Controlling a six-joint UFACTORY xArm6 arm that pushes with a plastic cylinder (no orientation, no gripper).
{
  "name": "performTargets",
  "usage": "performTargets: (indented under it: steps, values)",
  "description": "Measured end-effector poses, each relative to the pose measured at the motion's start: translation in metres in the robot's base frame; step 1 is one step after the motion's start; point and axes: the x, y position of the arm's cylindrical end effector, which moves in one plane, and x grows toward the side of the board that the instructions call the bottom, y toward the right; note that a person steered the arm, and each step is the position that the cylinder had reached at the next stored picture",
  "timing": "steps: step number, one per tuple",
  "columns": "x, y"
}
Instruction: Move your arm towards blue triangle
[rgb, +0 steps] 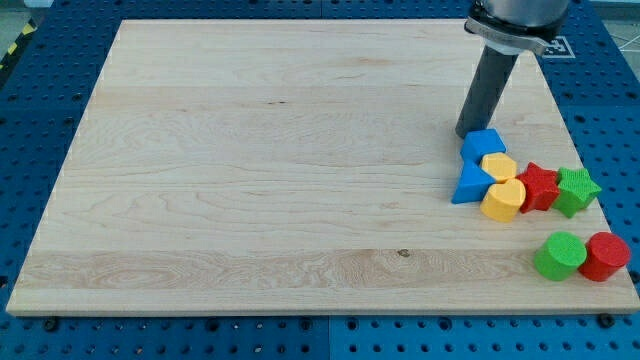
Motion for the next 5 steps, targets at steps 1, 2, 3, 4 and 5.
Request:
performTargets:
  steps: [1, 2, 3, 4, 5]
  values:
    - [0.014, 0.000]
    - [0.027, 0.000]
    - [0.037, 0.000]
    - [0.039, 0.000]
    - [0.009, -0.011]
